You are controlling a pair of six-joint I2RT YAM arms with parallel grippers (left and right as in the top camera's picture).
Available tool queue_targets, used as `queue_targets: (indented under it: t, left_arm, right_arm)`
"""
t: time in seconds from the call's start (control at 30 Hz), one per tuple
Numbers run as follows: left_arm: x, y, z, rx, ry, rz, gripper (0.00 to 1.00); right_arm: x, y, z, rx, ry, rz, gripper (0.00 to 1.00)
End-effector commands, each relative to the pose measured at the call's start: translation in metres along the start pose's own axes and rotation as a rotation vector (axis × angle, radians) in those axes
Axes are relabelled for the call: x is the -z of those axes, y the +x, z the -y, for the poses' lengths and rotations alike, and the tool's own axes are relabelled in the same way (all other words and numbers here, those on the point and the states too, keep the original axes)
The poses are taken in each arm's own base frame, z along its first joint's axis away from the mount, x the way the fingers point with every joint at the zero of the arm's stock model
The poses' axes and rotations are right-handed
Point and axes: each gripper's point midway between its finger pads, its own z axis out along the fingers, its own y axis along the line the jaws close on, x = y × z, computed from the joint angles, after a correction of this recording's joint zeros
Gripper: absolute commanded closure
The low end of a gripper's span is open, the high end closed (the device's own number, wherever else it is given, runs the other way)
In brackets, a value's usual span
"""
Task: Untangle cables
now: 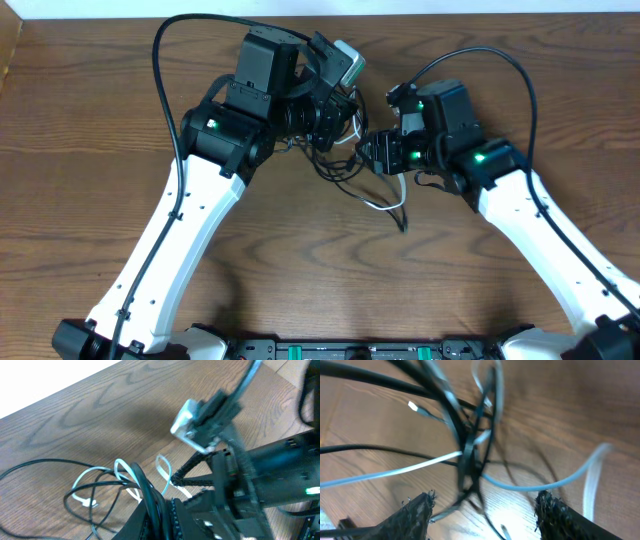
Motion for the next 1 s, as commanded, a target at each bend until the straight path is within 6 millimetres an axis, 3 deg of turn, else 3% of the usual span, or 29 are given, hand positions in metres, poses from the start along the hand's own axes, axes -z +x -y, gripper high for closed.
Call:
queue_targets:
  t: [0.0, 0.43, 0.8, 0.9, 0.93, 0.97]
  left_arm:
    - [0.005, -0.006, 0.004, -0.028, 0.008, 0.020, 0.88]
    - [0.005, -0.006, 0.005, -0.026, 0.016, 0.020, 0.87]
    - [0.005, -0.007, 0.011, -0.028, 0.049, 0.025, 0.87]
    - [0.005, -0.007, 0.011, -0.028, 0.049, 0.025, 0.87]
    - [0.005, -0.007, 0.011, -0.028, 0.049, 0.025, 0.87]
    - [0.005, -0.007, 0.011, -0.028, 0.049, 0.025, 0.87]
  right_arm:
    - [0.016, -0.015, -0.016, 0.047, -0.037, 0.062, 0.34]
    - [0.005, -0.020, -0.007, 0.048, 0.005, 0.077, 0.34]
    - [-0.037, -0.007, 0.002, 0.041, 0.013, 0.012, 0.35]
    - [-0.046, -0.004, 0.005, 0.035, 0.016, -0.002, 0.46]
    - [-0.048, -0.003, 0.006, 0.033, 0.019, -0.008, 0.62]
    - [-0.049, -0.003, 0.008, 0.029, 0.029, -0.007, 0.86]
